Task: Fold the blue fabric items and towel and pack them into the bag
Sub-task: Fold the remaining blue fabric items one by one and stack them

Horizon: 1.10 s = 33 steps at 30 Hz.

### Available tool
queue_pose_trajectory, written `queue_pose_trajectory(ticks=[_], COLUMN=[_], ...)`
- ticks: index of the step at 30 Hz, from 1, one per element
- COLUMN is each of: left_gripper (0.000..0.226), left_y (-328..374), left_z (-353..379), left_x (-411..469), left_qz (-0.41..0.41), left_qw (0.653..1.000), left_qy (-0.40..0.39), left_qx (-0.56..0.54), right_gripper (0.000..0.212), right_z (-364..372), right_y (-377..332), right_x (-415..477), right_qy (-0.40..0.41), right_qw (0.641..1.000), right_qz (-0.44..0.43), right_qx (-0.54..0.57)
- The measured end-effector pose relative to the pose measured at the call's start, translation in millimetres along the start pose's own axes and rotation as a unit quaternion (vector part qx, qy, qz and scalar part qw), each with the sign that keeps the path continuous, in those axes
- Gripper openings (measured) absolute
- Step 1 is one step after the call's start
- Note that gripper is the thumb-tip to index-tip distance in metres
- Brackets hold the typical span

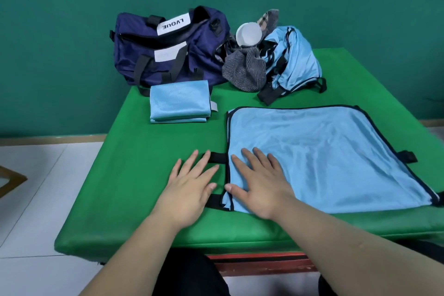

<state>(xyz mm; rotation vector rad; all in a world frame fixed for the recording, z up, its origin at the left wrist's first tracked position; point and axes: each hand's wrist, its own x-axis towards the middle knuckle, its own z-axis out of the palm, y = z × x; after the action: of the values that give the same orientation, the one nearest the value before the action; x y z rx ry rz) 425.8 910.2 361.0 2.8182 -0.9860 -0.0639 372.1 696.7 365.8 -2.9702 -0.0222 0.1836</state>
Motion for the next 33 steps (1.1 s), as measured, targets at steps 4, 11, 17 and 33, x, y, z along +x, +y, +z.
queue_pose_trajectory(ticks=[4,11,17,33], left_gripper=[0.053,0.040,0.027,0.010], left_y=[9,45,64,49], left_z=[7,17,22,23], left_x=[-15,-45,-33,-37], left_qz=[-0.025,0.008,-0.031,-0.006], left_qw=[0.990,0.978,0.975,0.974], left_qy=[0.118,0.193,0.218,0.222], left_qx=[-0.072,-0.074,0.006,-0.038], right_gripper=[0.081,0.080,0.067,0.079], right_z=[3,5,9,10], right_y=[1,1,4,8], right_x=[0,0,2,-2], right_qy=[0.011,0.013,0.023,0.024], right_qw=[1.000,1.000,1.000,0.998], right_qz=[-0.001,-0.002,-0.008,-0.029], right_qx=[0.001,-0.004,0.003,0.052])
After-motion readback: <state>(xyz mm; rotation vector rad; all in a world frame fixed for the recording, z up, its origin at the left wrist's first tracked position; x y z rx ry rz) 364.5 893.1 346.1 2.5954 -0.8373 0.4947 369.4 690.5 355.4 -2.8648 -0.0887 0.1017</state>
